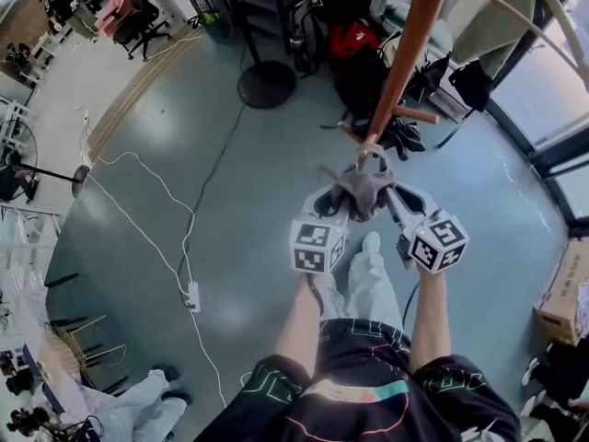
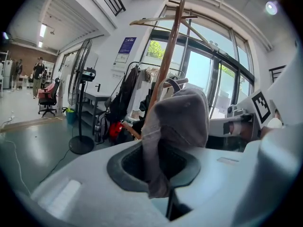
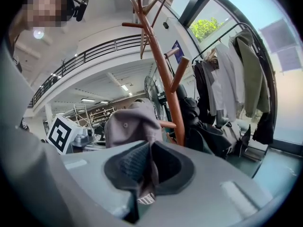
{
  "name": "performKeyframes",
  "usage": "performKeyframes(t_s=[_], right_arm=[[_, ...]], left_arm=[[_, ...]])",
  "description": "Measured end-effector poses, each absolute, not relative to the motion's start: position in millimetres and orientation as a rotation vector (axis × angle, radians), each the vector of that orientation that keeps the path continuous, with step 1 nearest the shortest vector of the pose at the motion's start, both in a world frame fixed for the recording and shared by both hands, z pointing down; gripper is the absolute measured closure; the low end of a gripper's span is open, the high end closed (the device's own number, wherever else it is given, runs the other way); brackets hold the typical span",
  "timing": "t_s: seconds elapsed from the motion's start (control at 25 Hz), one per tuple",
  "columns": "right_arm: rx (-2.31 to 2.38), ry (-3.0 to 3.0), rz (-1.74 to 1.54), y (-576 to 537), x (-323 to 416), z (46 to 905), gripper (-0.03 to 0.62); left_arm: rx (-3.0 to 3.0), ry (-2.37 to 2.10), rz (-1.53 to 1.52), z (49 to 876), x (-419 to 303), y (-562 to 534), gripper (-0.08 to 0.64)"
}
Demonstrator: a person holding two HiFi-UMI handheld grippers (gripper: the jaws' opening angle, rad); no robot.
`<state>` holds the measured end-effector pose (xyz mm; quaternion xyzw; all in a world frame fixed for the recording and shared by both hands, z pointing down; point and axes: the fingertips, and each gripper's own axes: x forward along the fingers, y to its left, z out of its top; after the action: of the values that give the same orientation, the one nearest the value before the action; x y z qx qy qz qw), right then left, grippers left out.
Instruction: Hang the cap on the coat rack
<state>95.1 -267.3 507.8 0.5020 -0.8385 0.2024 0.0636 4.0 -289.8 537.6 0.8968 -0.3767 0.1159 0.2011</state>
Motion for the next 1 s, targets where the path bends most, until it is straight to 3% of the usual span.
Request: performKeyframes(t_s=[1.0], right_arm=[[1.484, -2.436, 0.781, -311, 128, 574, 0.559]], left_arm=[[2.347, -1.107, 0.461, 603, 41, -323, 0.502]])
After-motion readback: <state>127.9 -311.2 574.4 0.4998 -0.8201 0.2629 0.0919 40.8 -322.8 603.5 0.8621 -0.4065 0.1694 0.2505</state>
